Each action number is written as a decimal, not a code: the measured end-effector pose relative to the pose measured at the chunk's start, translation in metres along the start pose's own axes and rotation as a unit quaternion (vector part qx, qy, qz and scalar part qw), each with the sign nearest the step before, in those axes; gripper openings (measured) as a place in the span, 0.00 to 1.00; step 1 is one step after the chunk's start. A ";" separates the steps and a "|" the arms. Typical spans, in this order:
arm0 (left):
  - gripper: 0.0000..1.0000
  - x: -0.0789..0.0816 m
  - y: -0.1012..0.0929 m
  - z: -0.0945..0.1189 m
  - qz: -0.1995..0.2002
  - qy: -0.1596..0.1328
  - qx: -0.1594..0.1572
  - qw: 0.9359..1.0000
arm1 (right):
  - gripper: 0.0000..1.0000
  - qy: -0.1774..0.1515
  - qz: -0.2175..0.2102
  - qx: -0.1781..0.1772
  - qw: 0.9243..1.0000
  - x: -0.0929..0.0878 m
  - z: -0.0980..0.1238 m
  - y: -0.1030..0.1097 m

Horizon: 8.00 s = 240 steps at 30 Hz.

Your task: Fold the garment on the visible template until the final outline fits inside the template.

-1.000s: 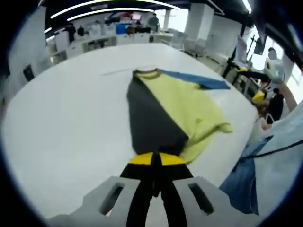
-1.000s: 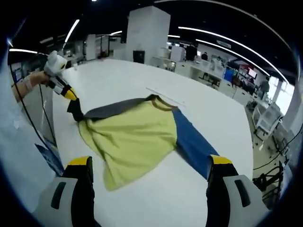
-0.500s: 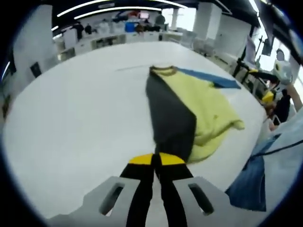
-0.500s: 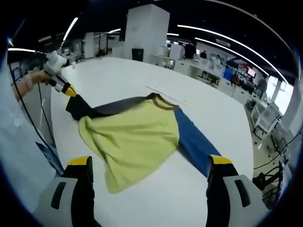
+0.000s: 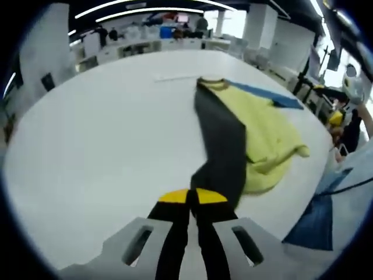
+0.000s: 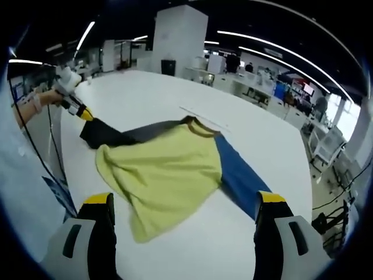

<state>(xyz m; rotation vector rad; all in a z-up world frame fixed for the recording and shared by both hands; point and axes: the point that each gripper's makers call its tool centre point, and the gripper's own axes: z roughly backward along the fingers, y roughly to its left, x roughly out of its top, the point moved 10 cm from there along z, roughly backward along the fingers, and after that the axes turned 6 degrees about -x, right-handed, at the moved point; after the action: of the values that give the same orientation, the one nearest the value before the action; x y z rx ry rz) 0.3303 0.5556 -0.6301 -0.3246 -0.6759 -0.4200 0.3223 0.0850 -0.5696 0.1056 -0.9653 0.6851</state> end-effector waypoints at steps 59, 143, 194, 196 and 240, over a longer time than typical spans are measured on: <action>0.00 -0.010 0.090 -0.014 0.078 -0.049 0.076 0.993 | 1.00 0.011 0.001 -0.033 0.999 0.016 -0.008 -0.022; 0.00 -0.009 0.201 -0.013 0.060 -0.017 0.197 0.978 | 1.00 0.044 0.014 -0.026 0.999 0.031 -0.025 -0.026; 0.17 0.000 0.201 0.002 0.050 -0.045 0.225 0.972 | 1.00 0.051 0.018 -0.004 0.999 0.029 -0.043 -0.023; 0.19 0.004 0.197 0.005 0.043 -0.049 0.224 0.972 | 1.00 0.050 0.019 -0.002 0.999 0.029 -0.044 -0.023; 0.59 0.072 0.041 0.037 -0.098 -0.116 0.026 0.988 | 1.00 -0.005 -0.006 -0.028 1.000 0.018 -0.018 -0.021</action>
<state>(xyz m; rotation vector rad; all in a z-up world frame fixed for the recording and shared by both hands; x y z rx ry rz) 0.3806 0.5878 -0.5613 -0.2606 -0.9490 -0.5559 0.3540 0.0839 -0.5613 0.0660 -0.9910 0.6470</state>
